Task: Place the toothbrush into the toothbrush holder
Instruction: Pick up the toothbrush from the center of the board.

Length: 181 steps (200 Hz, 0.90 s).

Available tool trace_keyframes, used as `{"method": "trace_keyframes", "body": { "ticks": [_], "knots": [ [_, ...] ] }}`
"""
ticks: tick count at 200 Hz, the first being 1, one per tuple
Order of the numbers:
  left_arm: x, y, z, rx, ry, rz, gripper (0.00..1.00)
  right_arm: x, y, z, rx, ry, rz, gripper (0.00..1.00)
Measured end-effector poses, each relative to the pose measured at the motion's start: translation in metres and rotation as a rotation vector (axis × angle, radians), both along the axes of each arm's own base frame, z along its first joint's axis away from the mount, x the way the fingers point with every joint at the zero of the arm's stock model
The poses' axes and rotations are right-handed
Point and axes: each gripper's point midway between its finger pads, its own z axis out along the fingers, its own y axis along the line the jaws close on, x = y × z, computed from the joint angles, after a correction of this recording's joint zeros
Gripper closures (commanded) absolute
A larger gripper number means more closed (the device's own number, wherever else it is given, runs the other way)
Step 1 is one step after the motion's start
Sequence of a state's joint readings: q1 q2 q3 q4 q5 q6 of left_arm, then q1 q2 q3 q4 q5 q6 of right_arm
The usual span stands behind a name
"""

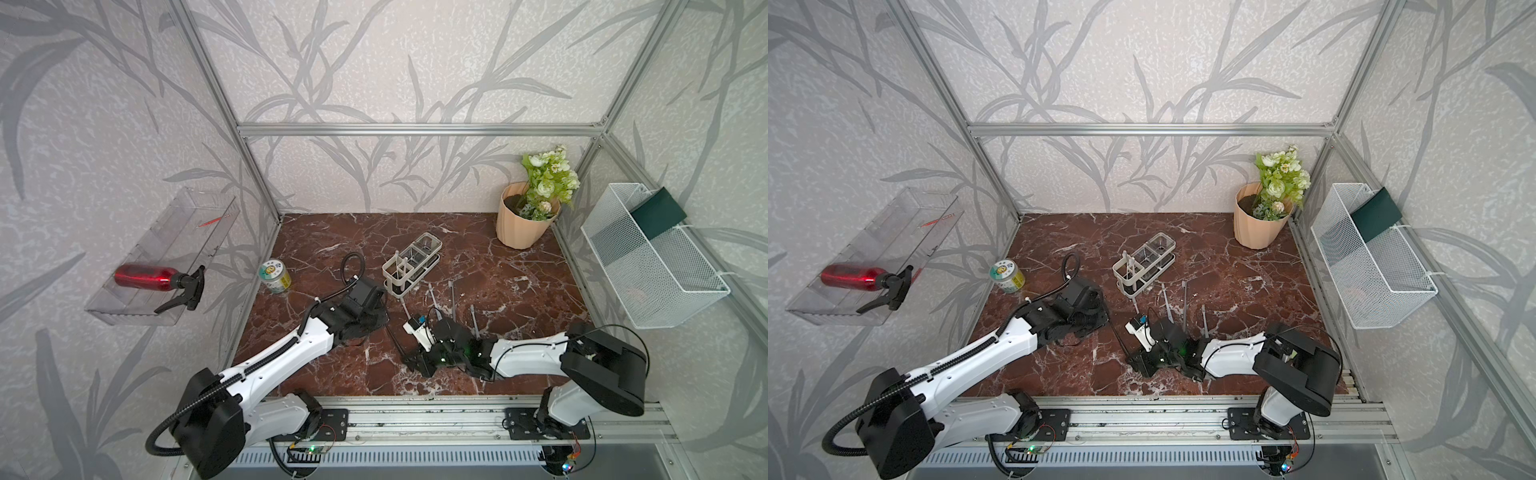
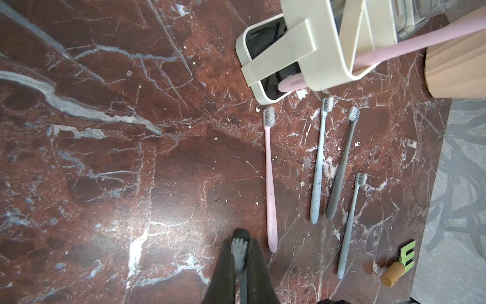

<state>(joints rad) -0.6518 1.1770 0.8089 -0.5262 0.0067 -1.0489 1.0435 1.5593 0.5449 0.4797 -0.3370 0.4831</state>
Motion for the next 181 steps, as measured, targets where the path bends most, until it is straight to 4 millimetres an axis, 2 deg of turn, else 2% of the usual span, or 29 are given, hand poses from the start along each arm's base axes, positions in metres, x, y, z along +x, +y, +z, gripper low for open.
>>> {"method": "trace_keyframes", "body": {
  "ticks": [27,37,65,83,114,147,181],
  "knots": [
    [-0.002,0.005,0.005,0.022,-0.004,-0.001,0.51,-0.003,0.002,0.005,0.012,-0.013,0.018,1.0],
    [-0.001,0.007,0.011,0.033,-0.008,-0.01,0.46,-0.003,0.002,0.008,0.02,-0.018,0.024,1.0],
    [0.007,0.012,0.042,0.024,-0.026,-0.012,0.45,-0.004,0.003,0.017,0.042,-0.039,0.033,1.0],
    [0.01,0.019,0.053,0.004,-0.016,-0.013,0.45,-0.004,0.004,0.022,0.052,-0.051,0.036,1.0],
    [-0.001,0.024,0.046,-0.022,0.077,-0.049,0.45,-0.004,0.004,0.026,0.06,-0.064,0.043,1.0],
    [-0.018,0.018,0.036,-0.05,0.177,-0.122,0.48,-0.005,0.004,0.031,0.07,-0.074,0.051,1.0],
    [-0.023,0.011,0.033,-0.099,0.224,-0.157,0.53,-0.008,0.004,0.031,0.071,-0.071,0.064,1.0]
  ]
}}
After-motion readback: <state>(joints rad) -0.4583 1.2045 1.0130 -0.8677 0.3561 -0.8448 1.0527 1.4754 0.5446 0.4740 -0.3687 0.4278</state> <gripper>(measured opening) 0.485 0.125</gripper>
